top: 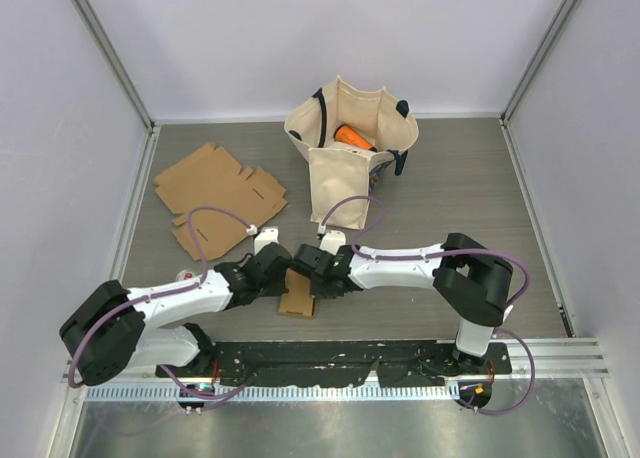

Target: Fold the paper box

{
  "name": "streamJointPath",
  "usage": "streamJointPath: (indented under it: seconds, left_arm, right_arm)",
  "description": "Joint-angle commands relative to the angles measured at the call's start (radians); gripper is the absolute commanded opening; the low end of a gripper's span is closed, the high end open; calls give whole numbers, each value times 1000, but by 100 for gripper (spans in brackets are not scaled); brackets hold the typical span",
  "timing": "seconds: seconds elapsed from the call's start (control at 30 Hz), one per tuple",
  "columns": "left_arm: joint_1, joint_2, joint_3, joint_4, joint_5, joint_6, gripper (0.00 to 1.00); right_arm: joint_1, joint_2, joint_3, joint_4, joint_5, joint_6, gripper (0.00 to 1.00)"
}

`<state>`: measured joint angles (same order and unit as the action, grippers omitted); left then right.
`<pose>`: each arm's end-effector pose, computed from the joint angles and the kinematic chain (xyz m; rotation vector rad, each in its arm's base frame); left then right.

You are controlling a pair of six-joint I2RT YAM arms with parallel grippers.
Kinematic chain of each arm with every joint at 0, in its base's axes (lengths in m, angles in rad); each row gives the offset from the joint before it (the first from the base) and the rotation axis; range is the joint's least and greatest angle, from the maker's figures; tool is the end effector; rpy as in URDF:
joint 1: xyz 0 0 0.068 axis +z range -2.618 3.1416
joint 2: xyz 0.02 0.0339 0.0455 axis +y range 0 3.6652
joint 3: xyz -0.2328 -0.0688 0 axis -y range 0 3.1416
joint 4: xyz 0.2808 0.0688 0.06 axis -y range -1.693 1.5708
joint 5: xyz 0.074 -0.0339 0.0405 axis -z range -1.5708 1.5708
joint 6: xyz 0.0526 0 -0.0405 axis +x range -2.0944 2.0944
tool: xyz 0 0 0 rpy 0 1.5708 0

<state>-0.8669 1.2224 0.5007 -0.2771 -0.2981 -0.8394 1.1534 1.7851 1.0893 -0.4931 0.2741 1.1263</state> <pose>0.1789 -0.1869 0.0873 -0.0769 2.5313 -0.3106 0.1630 0.3324 0.0914 0.0356 2.7189 0.3208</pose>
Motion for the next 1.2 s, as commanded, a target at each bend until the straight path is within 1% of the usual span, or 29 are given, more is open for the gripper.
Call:
streamJointPath:
  seconds: [0.0,0.07,0.1,0.13,0.17,0.23,0.33,0.4,0.43,0.53,0.6,0.7,0.8,0.93,0.97,1.03,1.1,1.17]
  left_arm:
    - [-53,17,-22,204,177,-70,2]
    - [-52,2,-27,188,136,-70,3]
    - [-52,-47,-21,135,76,-67,13]
    - [-53,-67,-22,118,56,-66,22]
    - [-50,-105,-22,83,38,-64,24]
    - [-49,-145,-27,47,-4,-59,27]
    - [-41,-202,-48,6,-21,-69,28]
    - [-38,-215,-70,12,-1,-75,26]
    - [-38,-210,-79,22,37,-84,24]
    - [-40,-181,-99,44,86,-109,21]
    - [-49,-170,-105,49,114,-125,21]
    - [-89,-164,-105,62,131,-145,20]
    - [-156,-129,-100,119,145,-188,19]
    - [-213,-18,-103,271,178,-227,18]
    - [-222,17,-91,269,185,-230,18]
    - [-228,17,-83,250,172,-228,18]
    - [-228,-38,-90,221,143,-225,18]
    - [-228,-84,-93,178,96,-208,20]
  right_arm:
    - [8,-10,74,114,4,-37,4]
    - [-3,-47,44,125,-10,-68,4]
    - [-26,-111,-33,136,-9,-98,5]
    - [-34,-139,-101,142,-9,-111,5]
    - [-38,-191,-135,146,-6,-121,5]
    - [-46,-240,-213,166,-16,-151,7]
    - [-46,-306,-282,165,-38,-135,8]
    - [-40,-329,-311,175,-64,-119,8]
    - [-31,-335,-330,177,-67,-108,8]
    - [-5,-351,-345,171,-73,-88,8]
    - [15,-349,-347,180,-81,-80,7]
    - [51,-325,-335,211,-119,-63,7]
    - [65,-300,-316,261,-125,-66,6]
    - [62,-244,-223,297,-111,-94,6]
    - [60,-236,-210,292,-108,-95,6]
    - [58,-234,-207,268,-101,-89,6]
    - [54,-254,-221,198,-58,-76,6]
    - [45,-266,-253,176,-50,-60,6]
